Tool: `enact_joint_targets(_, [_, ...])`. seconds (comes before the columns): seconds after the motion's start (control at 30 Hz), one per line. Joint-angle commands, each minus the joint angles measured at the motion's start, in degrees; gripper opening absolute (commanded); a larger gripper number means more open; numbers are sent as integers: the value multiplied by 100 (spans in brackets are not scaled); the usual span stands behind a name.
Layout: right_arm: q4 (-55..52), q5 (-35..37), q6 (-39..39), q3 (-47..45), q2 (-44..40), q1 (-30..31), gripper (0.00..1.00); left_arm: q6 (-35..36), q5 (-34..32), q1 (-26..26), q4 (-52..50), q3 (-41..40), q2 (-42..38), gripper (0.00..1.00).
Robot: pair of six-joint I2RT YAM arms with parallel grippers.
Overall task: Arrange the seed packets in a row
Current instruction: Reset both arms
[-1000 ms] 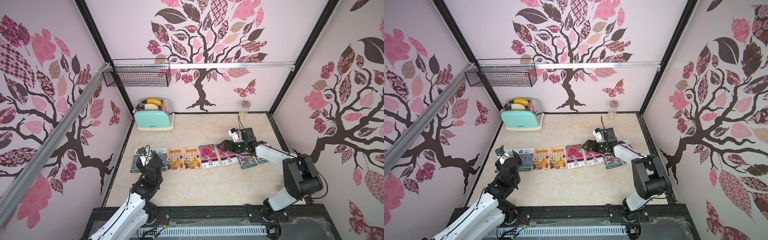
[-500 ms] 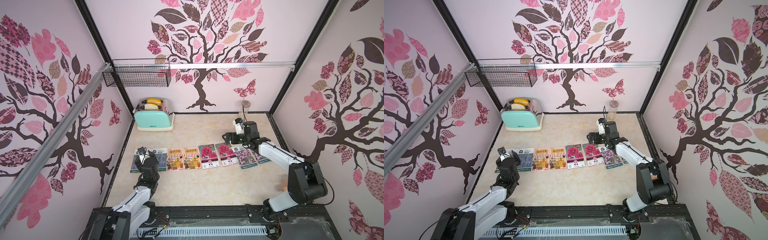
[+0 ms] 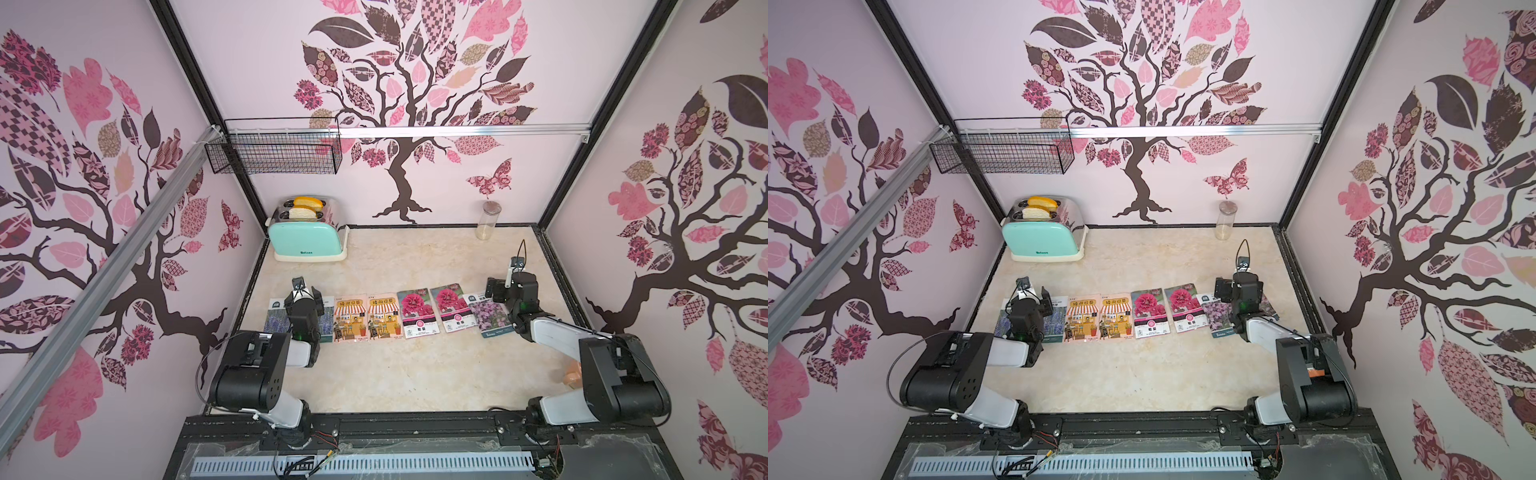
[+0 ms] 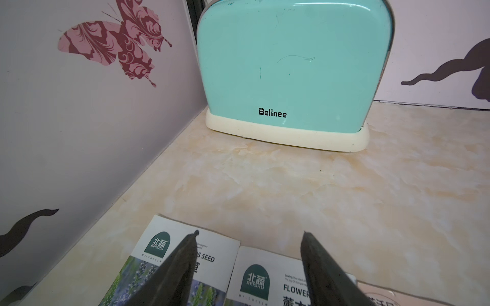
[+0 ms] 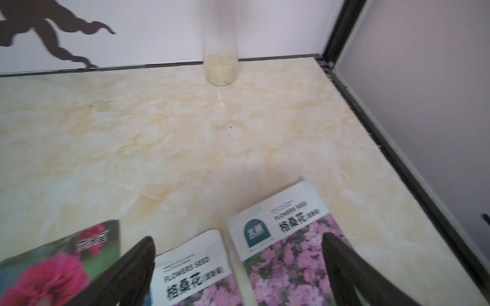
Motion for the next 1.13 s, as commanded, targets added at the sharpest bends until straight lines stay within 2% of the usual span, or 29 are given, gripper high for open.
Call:
enact_joint_targets(0.0, [906,173,27,-271,-19,15,99,72,555,84,-288,178,-119,64])
enact_joint_targets(0.07, [1644,60,19,-696,-12,15,99,138,557,89,375,73,132,65])
enact_joint_targets(0.1, [1941,125,59,-850,28,15,99,102,523,86,44,133,34,84])
enact_joint_targets(0.13, [2077,132,70,-935,71,15,99,38,542,108,-342,229,-81,97])
enact_joint_targets(0.2, [2647,-109,-52,-1173,267,15,99,-26,584,178,-206,246,9,97])
enact_joint_targets(0.43, [3550,-283,-124,-1579,541,32,99,-37,617,188,-380,268,-62,97])
enact_joint_targets(0.5, [4387,-250,-183,-1769,818,37,99,-37,609,187,-325,255,-45,97])
enact_joint_targets(0.6, [3607,-266,-141,-1603,549,37,99,-32,609,191,-350,265,-53,97])
enact_joint_targets(0.7, [3883,-252,-158,-1661,645,37,99,-32,613,186,-358,268,-52,97])
enact_joint_targets(1.1, [3533,-364,-79,-1518,608,-29,99,-38,644,208,-394,281,-53,97])
